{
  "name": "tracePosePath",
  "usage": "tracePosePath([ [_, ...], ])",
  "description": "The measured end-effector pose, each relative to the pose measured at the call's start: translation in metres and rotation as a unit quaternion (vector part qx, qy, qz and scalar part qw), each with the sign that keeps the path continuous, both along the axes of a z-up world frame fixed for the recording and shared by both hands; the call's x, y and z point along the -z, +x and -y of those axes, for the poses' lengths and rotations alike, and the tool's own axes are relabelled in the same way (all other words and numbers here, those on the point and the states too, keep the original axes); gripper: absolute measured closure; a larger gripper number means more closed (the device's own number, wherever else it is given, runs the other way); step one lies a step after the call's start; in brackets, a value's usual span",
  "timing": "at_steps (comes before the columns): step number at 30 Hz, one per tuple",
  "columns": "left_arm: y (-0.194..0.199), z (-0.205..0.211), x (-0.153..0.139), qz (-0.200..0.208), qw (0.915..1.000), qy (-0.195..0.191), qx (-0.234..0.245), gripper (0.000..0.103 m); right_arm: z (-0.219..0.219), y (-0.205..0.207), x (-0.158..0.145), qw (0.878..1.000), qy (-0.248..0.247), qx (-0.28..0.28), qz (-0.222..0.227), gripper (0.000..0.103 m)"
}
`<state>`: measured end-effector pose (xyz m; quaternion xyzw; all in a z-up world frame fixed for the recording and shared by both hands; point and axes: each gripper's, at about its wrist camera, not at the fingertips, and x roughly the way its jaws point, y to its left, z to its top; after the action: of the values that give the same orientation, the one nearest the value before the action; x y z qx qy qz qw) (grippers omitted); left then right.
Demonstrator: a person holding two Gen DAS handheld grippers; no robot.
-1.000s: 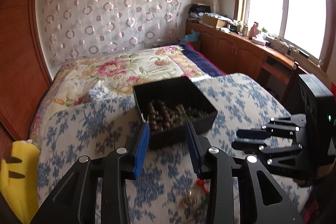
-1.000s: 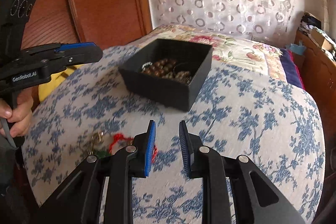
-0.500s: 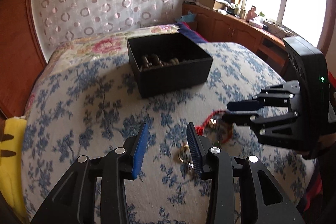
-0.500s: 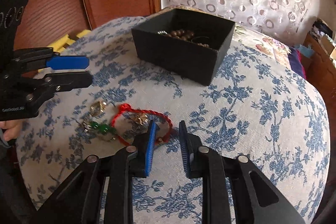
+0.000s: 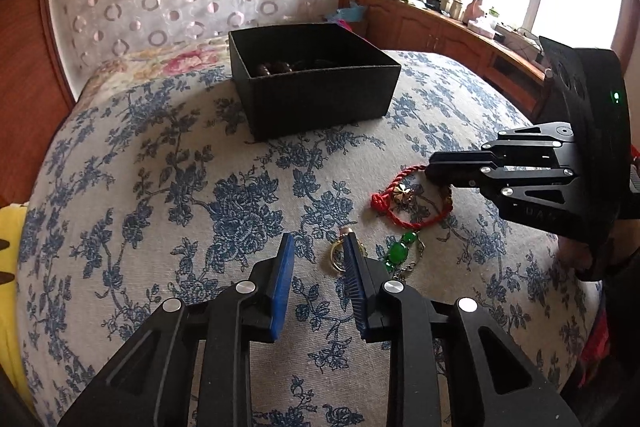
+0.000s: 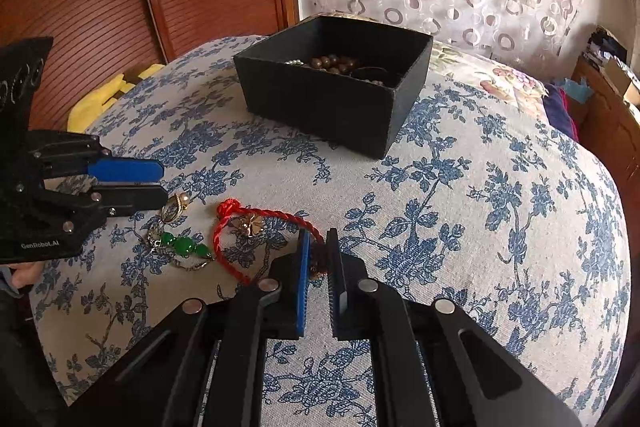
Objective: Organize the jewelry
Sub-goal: 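Lower both tools back to the pile, right tool over the red string bracelet, then grasp the gold ring with the left tool while the right tool grasps the red string bracelet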
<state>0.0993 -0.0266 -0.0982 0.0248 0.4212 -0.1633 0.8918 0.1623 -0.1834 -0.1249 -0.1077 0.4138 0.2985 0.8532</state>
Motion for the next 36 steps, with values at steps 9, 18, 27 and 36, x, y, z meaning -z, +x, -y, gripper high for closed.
tracePosePath([
  [9,0.007,0.007,0.005,-0.001,0.9998,0.017,0.006,0.100,0.000,0.000,0.000,1.000,-0.001,0.000,0.001,0.095],
  [18,0.002,-0.002,-0.003,0.020,0.9997,0.005,-0.015,0.103,0.000,0.000,0.000,1.000,-0.003,0.000,0.003,0.095],
  [27,-0.005,-0.002,-0.012,0.034,0.9993,0.004,-0.015,0.103,-0.001,-0.001,0.000,1.000,-0.005,0.000,0.004,0.095],
  [36,0.003,0.009,-0.003,0.016,0.9998,0.011,-0.009,0.080,-0.001,-0.001,0.000,1.000,-0.004,0.000,0.004,0.095],
])
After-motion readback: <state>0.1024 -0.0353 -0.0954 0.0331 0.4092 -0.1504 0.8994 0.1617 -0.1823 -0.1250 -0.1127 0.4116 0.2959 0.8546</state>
